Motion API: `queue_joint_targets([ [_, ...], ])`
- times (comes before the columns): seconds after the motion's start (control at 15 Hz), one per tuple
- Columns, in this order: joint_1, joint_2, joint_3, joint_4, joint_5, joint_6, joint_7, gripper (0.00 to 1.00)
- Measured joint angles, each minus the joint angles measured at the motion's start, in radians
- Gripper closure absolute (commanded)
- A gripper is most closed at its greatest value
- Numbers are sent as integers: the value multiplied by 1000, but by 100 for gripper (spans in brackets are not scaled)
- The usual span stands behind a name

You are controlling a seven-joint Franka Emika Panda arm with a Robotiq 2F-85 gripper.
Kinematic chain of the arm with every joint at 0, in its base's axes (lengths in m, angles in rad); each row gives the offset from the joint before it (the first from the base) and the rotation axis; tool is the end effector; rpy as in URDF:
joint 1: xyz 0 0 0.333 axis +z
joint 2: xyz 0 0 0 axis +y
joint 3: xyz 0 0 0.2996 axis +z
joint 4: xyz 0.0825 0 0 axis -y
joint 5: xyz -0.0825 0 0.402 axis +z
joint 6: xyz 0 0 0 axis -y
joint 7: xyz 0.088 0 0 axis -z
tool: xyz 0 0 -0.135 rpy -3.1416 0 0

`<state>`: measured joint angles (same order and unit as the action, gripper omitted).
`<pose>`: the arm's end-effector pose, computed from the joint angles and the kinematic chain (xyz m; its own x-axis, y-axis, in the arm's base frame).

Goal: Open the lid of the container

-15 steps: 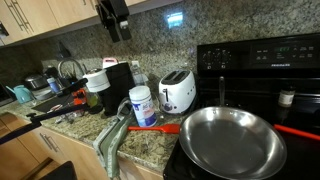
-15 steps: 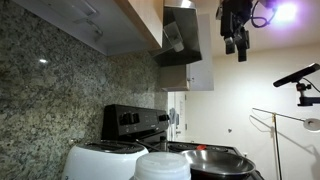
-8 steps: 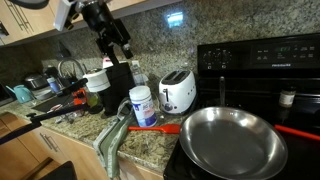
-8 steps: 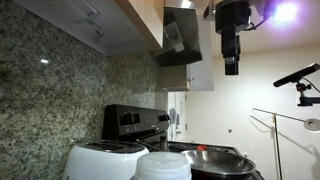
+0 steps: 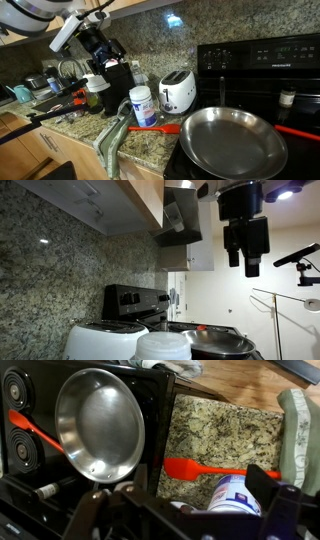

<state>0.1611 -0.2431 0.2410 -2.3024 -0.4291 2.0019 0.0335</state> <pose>0.4608 0.1573 0.3936 0.8568 0.5072 -0.0932 0.4955 -0.7597 0.4211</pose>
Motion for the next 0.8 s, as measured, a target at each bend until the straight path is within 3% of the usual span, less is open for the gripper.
queue_joint_targets([
  [0.4,87,21,90,-48,-107,1,-9,0],
  [0.8,132,74,110,-31,-31,95,-9,0],
])
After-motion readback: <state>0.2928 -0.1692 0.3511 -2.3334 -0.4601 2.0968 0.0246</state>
